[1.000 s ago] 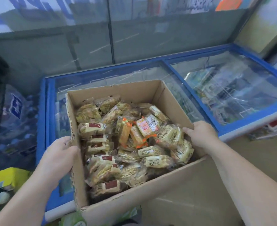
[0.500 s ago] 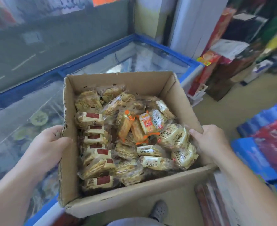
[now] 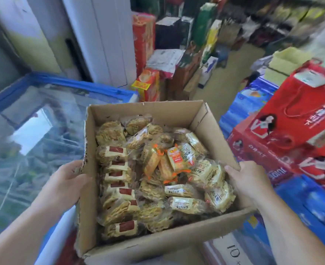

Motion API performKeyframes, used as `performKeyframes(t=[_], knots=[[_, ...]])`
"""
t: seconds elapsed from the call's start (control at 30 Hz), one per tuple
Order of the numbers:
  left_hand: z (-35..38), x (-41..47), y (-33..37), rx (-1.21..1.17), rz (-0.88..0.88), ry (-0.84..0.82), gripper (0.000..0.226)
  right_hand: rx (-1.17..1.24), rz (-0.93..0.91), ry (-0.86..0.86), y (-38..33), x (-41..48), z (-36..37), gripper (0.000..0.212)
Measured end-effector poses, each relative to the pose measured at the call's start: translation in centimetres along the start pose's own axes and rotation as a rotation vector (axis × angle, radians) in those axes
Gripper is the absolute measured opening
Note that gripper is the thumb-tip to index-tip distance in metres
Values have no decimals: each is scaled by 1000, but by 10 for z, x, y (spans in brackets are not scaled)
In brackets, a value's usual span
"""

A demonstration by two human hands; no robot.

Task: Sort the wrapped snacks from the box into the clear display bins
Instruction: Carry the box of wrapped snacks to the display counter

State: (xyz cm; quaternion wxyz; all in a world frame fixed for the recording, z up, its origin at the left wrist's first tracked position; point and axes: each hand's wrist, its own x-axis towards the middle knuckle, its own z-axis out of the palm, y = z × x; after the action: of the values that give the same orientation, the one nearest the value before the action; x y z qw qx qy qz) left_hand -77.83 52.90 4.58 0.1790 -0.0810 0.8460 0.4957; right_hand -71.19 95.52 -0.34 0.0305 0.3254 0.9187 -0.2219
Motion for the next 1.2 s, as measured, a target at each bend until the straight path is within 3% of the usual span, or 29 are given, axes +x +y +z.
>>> performKeyframes(t=[0.23, 0.33, 0.57, 0.67, 0.73, 0.9, 1.03, 1.2], knots=[[50, 211, 104, 160, 108, -150, 7, 20, 157, 96, -7, 132, -27, 47], [69, 288, 166, 205, 154, -210, 19, 29, 247, 125, -19, 185, -40, 46], [125, 443, 297, 254, 253, -267, 19, 33, 343, 168, -35, 334, -61, 39], [158, 501, 346, 251, 273, -279, 30, 68, 356, 175, -36, 414, -71, 39], [184, 540, 377, 228, 288, -298, 16, 104, 329, 177, -36, 475, -78, 37], [239, 636, 453, 253, 287, -222, 22, 120, 334, 173, -36, 627, -109, 41], [271, 707, 508, 241, 251, -203, 41, 128, 338, 189, -39, 733, -137, 47], [323, 805, 574, 248, 258, -224, 39, 127, 364, 200, -39, 855, -158, 47]])
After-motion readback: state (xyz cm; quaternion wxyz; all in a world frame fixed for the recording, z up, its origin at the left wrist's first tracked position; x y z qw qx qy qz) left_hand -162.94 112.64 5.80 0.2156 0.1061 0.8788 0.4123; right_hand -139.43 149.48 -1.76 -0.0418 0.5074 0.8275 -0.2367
